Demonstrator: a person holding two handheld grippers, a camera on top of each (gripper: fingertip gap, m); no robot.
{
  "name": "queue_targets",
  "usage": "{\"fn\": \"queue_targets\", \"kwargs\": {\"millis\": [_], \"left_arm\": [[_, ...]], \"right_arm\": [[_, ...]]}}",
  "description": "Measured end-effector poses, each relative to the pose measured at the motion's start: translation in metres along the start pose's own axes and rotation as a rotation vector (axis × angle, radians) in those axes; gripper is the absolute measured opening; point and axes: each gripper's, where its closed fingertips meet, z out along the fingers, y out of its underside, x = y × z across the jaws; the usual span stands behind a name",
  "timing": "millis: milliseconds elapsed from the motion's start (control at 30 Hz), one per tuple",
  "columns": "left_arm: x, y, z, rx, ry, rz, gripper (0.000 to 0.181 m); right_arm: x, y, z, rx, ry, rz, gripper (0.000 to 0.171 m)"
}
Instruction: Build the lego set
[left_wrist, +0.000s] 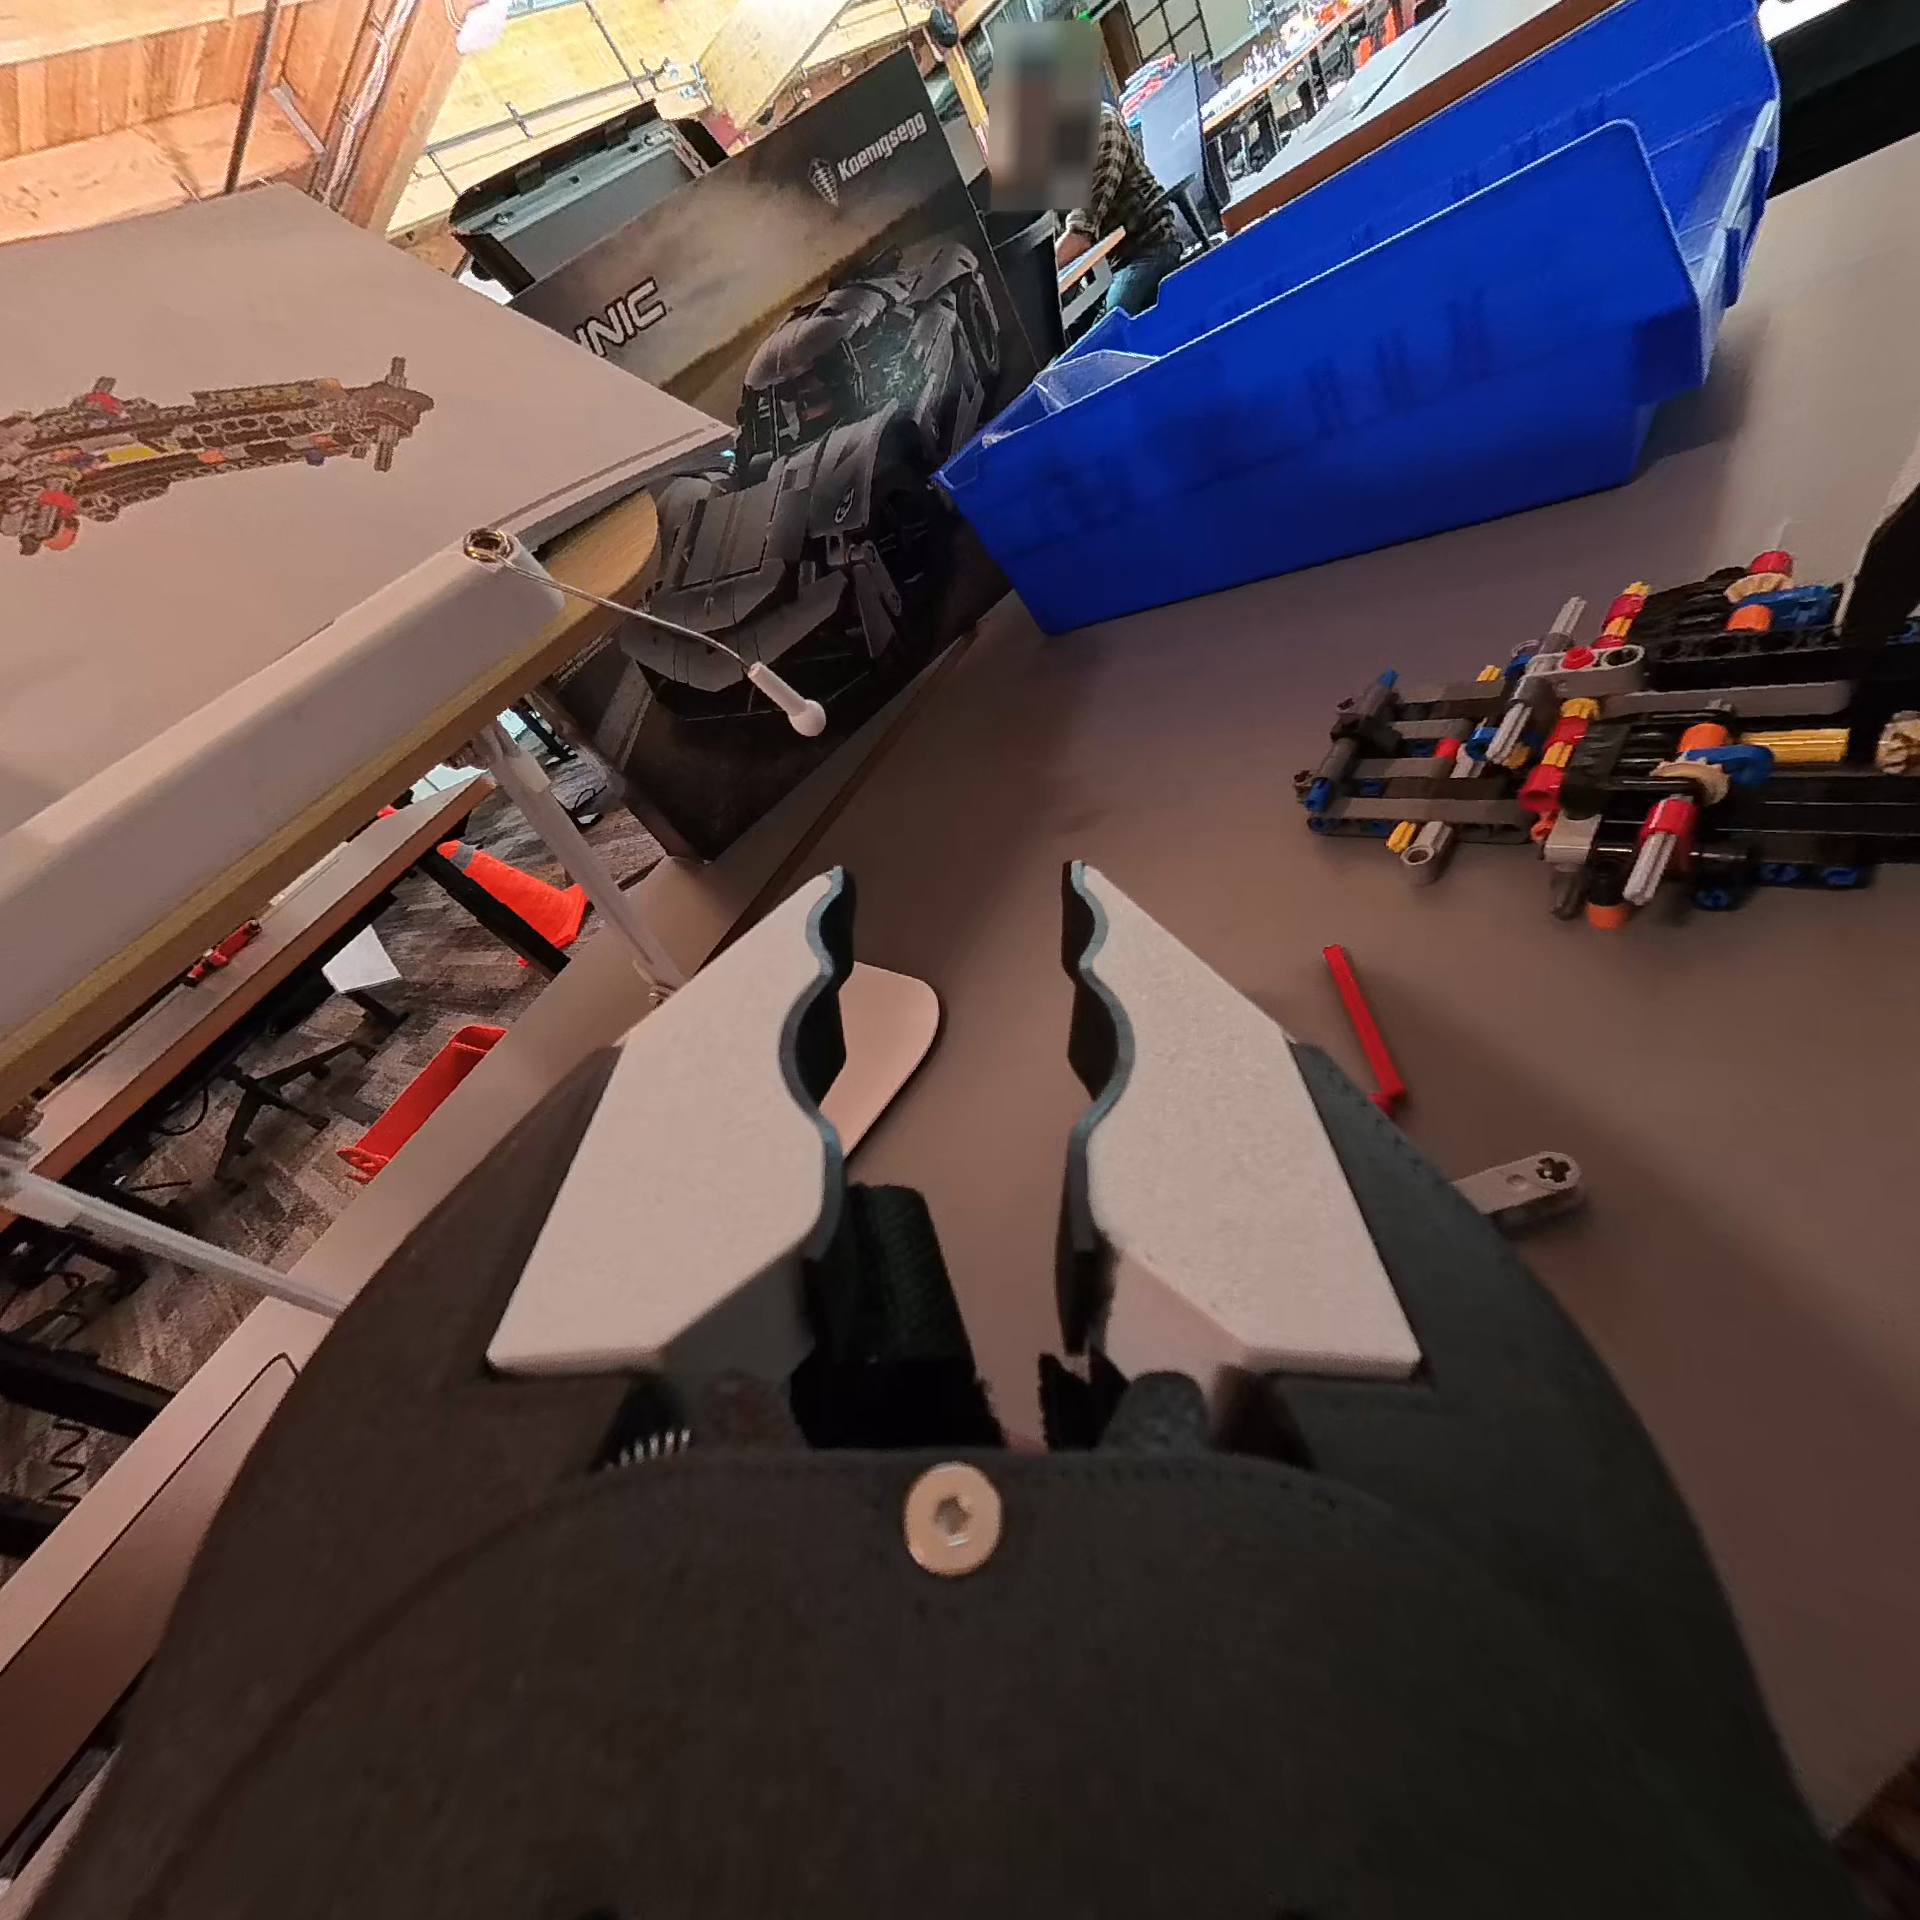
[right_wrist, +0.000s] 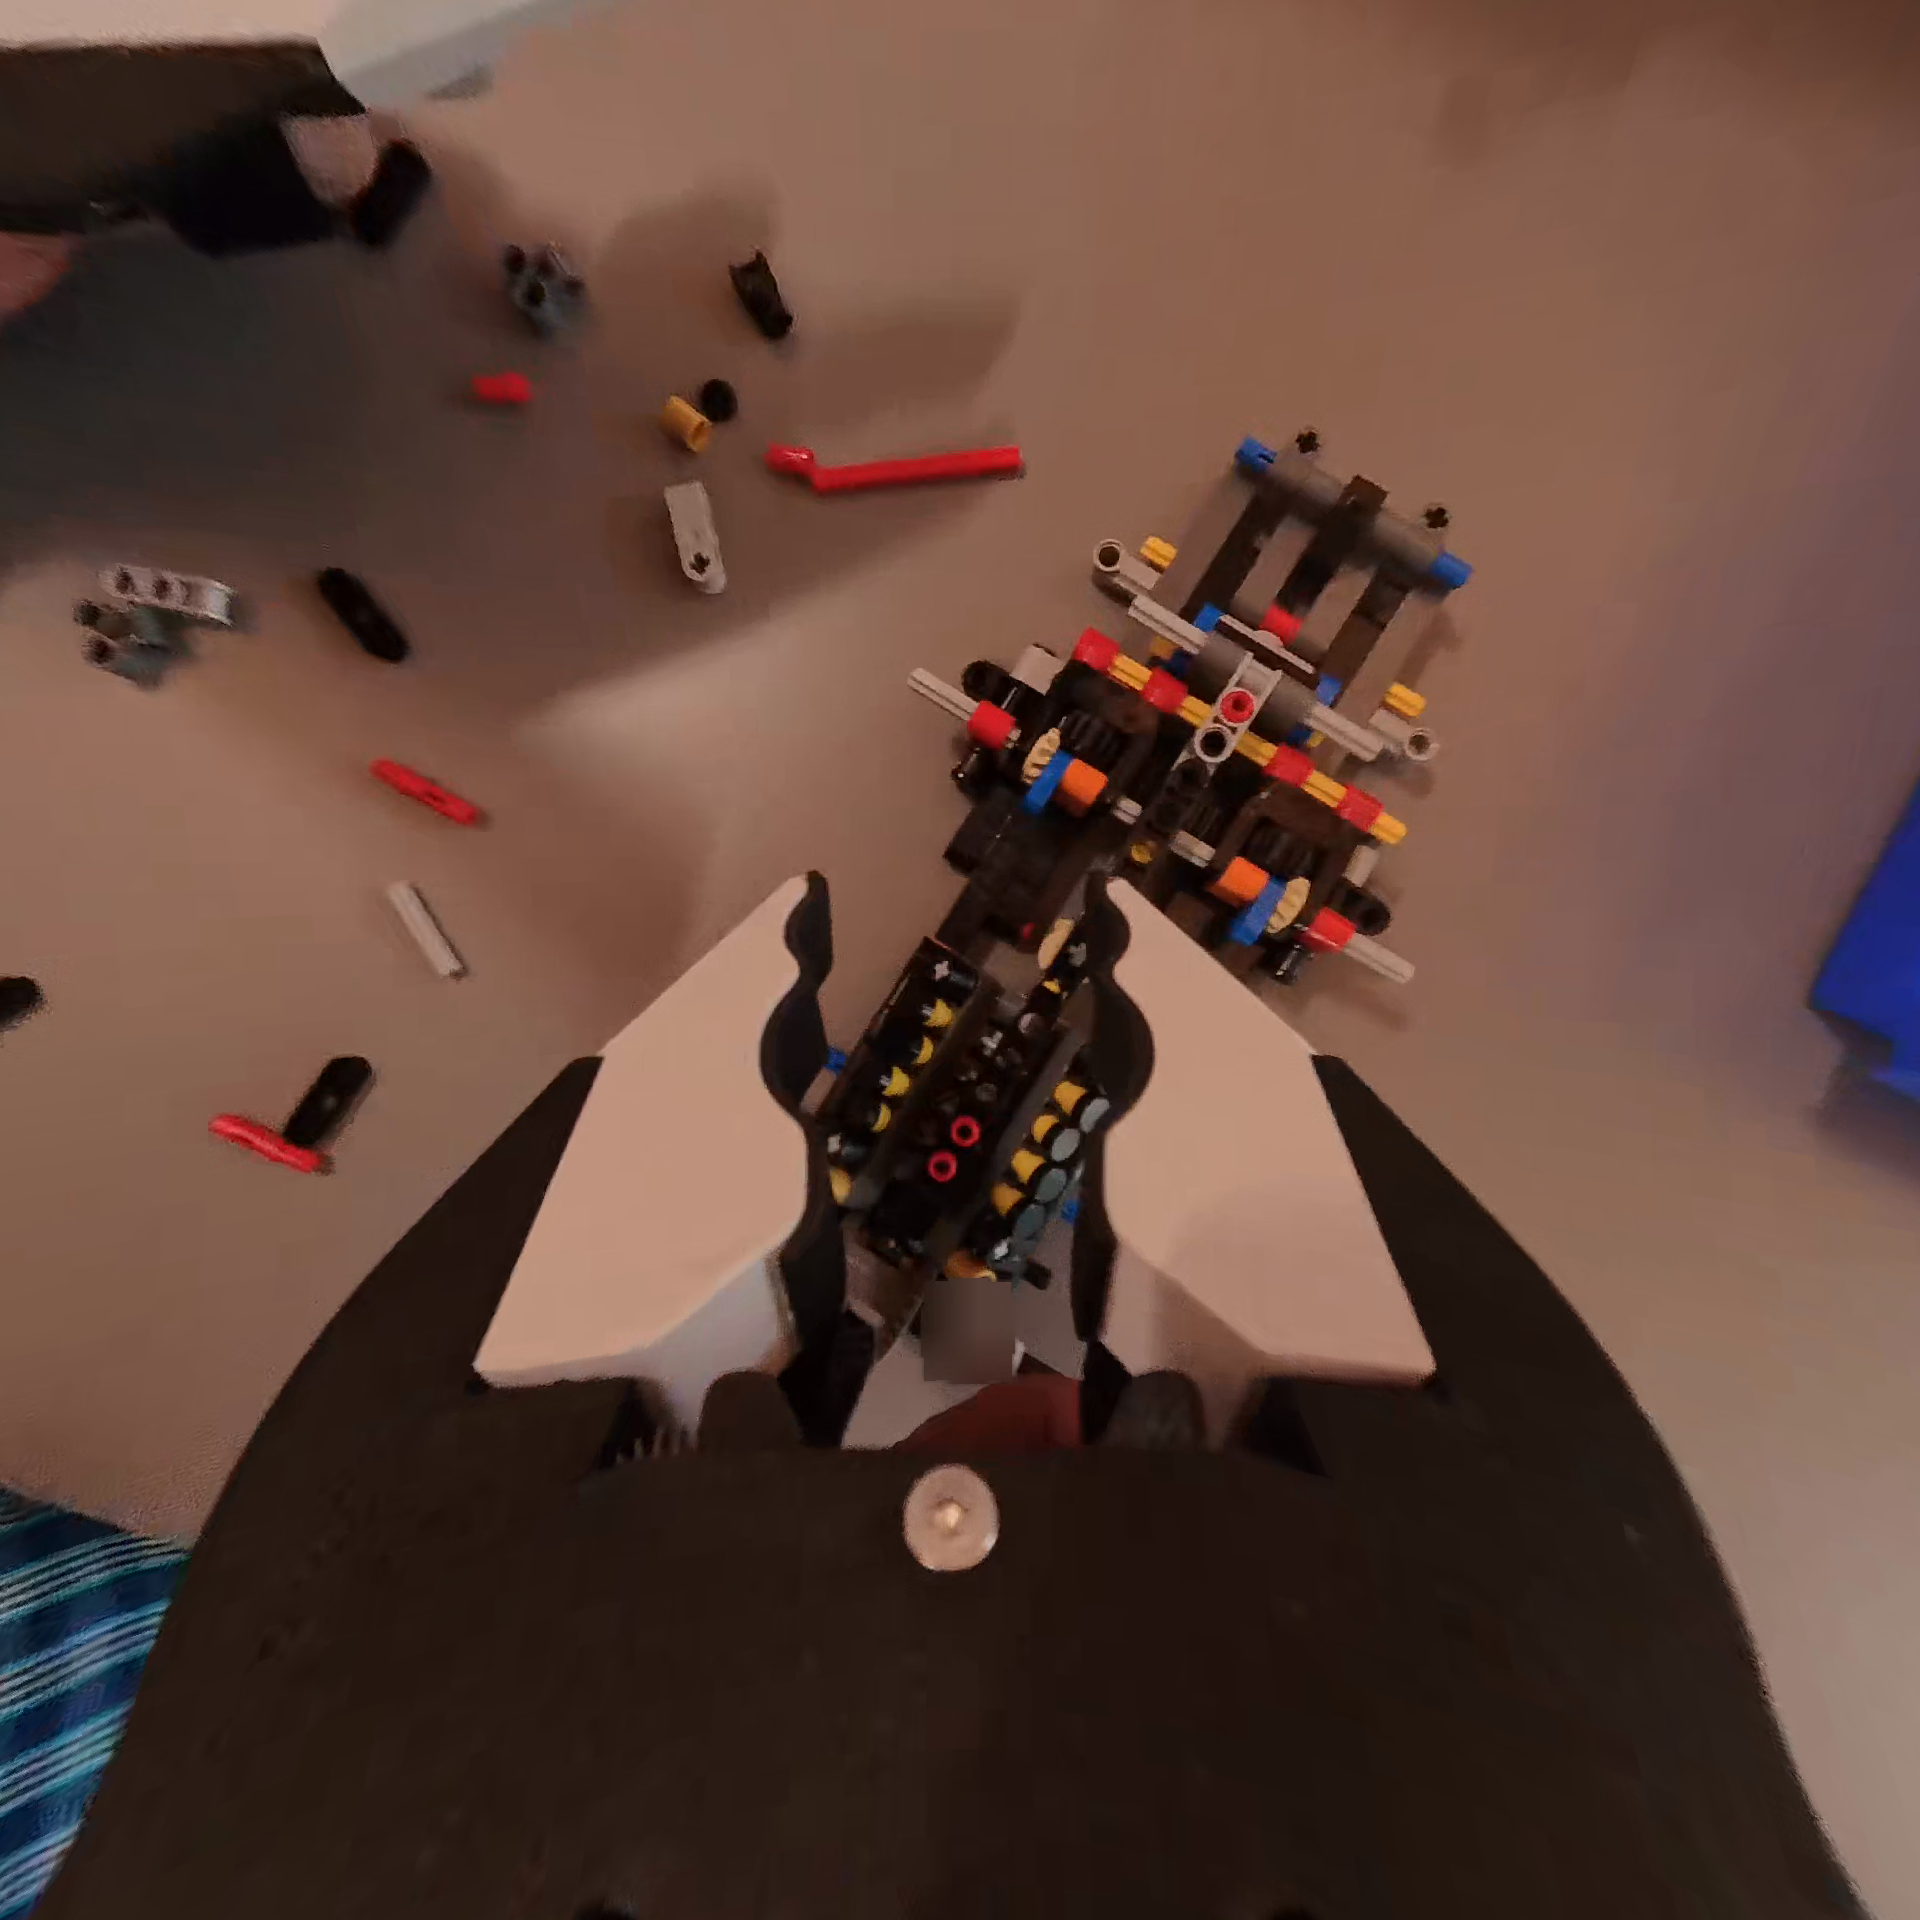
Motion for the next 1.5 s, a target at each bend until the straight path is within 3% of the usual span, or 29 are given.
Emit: {"fn": "queue_targets", "kwargs": {"millis": [100,367,433,500,633,900,1200,1500], "left_arm": [[0.001,0.000,0.000,-0.002,0.003,0.005,0.039],[0.002,0.000,0.000,-0.004,0.004,0.011,0.039],[0.002,0.000,0.001,-0.003,0.005,0.013,0.039],[0.002,0.000,0.001,-0.003,0.004,0.013,0.039],[0.002,0.000,0.001,-0.005,0.005,0.013,0.039],[0.003,0.000,0.001,-0.004,0.006,0.016,0.038],[0.004,0.000,0.001,-0.005,0.008,0.020,0.038],[0.005,0.000,0.001,-0.006,0.011,0.026,0.038]], "right_arm": [[0.006,0.004,0.000,-0.028,0.065,-0.096,0.035],[0.011,0.008,-0.003,0.011,0.014,-0.318,0.015],[0.008,0.011,-0.005,-0.012,-0.019,-0.313,0.026],[0.011,0.015,-0.006,-0.054,0.010,-0.234,0.058],[0.013,0.021,-0.005,-0.070,0.094,-0.092,0.073],[0.007,0.030,0.012,-0.116,0.026,-0.047,0.047],[0.008,0.036,0.011,-0.158,-0.052,-0.308,0.041],[0.020,0.043,0.007,-0.290,-0.091,-0.695,0.039]]}}
